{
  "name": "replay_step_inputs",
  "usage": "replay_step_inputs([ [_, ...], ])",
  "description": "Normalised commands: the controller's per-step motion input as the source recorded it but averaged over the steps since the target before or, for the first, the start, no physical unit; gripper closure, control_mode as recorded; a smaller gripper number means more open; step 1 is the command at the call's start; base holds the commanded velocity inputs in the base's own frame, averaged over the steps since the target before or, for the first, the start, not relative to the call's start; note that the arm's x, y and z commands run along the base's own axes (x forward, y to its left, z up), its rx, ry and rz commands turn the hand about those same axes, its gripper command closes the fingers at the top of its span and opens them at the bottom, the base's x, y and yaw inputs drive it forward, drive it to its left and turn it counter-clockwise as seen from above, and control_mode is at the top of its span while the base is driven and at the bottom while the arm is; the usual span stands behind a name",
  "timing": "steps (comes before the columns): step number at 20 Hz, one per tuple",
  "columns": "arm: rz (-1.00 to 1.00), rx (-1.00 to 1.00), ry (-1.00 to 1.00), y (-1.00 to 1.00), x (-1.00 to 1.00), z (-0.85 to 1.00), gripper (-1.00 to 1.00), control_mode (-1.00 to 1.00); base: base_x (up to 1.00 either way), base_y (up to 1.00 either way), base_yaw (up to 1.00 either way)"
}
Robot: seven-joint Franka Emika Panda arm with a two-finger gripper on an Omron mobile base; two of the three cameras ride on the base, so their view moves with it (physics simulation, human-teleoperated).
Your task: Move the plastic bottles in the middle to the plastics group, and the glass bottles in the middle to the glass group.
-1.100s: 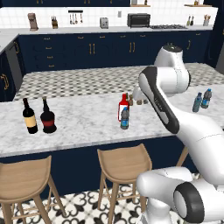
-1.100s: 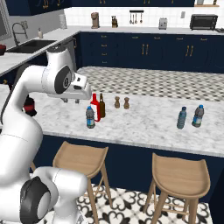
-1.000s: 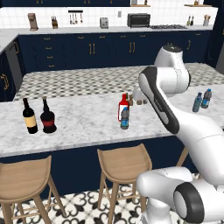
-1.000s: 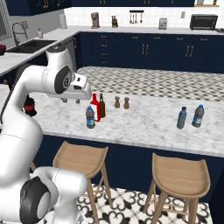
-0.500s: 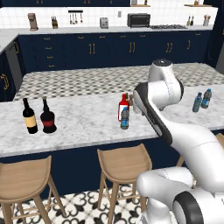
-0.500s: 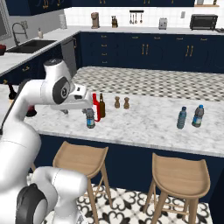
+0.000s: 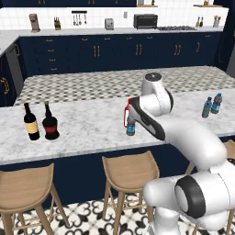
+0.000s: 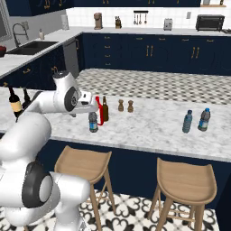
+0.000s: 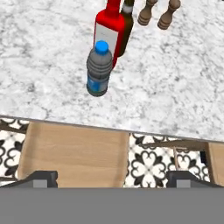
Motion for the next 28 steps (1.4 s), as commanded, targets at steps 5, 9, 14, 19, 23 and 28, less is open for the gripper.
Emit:
replay_step_inputs([
  [5,0.0,0.06,0.14,0.13,0.92,-0.09,-1.0,-1.0,0.0,0.0,0.0],
  [9,0.0,0.13,0.33,0.05,0.69,-0.16,-1.0,-1.0,0.0,0.0,0.0],
  [14,0.0,0.14,0.22,0.01,0.55,-0.24,-1.0,-1.0,0.0,0.0,0.0],
  [19,0.0,0.1,0.02,0.05,0.4,-0.24,-1.0,-1.0,0.0,0.0,0.0],
  [23,-0.02,0.0,0.0,0.09,0.3,-0.34,-1.0,-1.0,0.0,0.0,0.0],
  [28,-0.09,0.0,0.0,0.11,0.29,-0.3,-1.0,-1.0,0.0,0.0,0.0],
])
